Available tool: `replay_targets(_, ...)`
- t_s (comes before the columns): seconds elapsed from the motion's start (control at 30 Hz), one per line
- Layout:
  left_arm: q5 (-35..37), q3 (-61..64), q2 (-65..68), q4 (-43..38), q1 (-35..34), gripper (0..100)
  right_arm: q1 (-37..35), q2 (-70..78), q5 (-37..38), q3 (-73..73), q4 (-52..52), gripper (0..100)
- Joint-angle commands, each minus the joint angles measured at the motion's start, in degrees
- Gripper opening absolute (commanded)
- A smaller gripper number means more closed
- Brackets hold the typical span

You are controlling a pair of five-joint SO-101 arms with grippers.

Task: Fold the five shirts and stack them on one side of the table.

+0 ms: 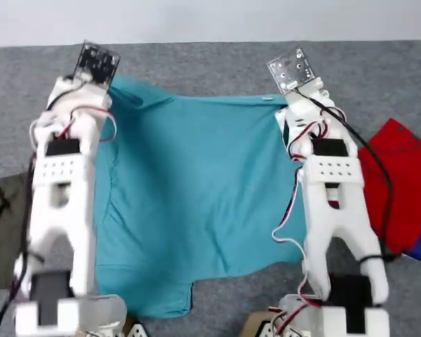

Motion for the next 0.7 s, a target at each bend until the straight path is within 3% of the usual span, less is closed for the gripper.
replay_targets(0.0, -0.79, -14.73, 8.79, -1.49, 0.18, 0, 0.04, 3.30, 0.35, -8.18, -3.82, 1.0)
replay_targets(0.3, -0.79, -33.98, 22.68, 3.78, 0.53, 0, -0.22, 17.71, 3.96, -27.60, -3.82, 1.0)
replay_targets(0.57, -0.88, -36.62, 23.38, 12.04, 0.88, 0, -1.63, 21.93, 4.04, -30.51, -0.04, 1.0)
replay_targets(0.67, -5.54, -36.70, 23.30, 19.60, 1.49, 0, -2.42, 21.58, 6.86, -30.51, 6.90, 1.0)
